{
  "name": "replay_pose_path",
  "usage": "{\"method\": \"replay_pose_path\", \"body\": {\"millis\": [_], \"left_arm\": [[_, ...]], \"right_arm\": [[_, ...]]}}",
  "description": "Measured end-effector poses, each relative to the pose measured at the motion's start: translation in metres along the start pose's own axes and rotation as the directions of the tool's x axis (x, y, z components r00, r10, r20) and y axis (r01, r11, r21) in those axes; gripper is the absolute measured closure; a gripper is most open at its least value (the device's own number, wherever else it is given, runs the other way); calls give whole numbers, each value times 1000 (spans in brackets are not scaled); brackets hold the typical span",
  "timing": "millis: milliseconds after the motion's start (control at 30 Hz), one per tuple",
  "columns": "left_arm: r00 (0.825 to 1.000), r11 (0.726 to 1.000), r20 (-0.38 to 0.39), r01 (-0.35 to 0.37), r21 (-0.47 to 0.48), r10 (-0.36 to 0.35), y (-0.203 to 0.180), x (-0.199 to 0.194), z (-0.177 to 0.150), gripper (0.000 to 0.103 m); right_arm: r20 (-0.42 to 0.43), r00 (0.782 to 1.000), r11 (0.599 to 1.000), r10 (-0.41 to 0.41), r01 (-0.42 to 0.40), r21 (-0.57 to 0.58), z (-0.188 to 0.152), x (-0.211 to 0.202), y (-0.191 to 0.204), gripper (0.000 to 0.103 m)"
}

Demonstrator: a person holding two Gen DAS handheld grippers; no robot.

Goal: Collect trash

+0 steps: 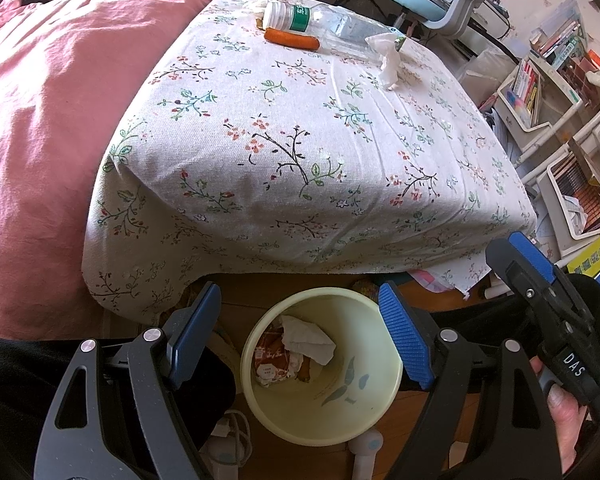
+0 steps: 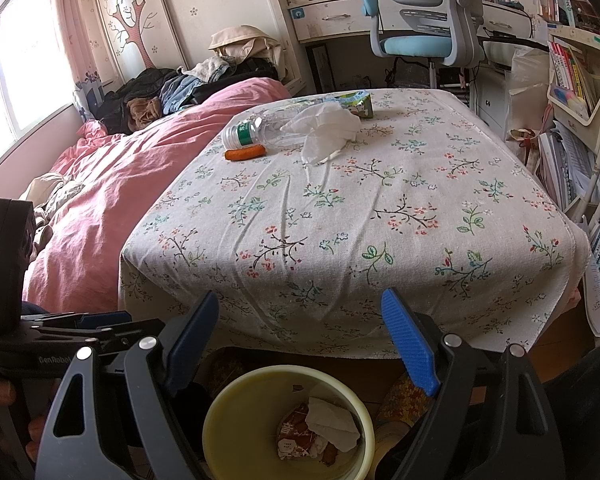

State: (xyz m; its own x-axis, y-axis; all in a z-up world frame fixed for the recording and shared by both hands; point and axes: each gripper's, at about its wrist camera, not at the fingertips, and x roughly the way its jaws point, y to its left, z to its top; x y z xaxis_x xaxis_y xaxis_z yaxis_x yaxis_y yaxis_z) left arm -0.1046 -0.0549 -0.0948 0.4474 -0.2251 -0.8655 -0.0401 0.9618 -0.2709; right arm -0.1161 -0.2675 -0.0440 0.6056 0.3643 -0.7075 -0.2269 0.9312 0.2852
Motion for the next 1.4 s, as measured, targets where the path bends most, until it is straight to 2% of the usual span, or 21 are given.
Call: {"method": "replay_pose_path", "body": {"millis": [1400], "left_arm": [[1000, 1000, 7, 1, -9, -1, 3, -2, -1, 25]], "right_arm": [[0, 1000, 1000, -6, 6, -11, -2, -1, 2, 23]]}}
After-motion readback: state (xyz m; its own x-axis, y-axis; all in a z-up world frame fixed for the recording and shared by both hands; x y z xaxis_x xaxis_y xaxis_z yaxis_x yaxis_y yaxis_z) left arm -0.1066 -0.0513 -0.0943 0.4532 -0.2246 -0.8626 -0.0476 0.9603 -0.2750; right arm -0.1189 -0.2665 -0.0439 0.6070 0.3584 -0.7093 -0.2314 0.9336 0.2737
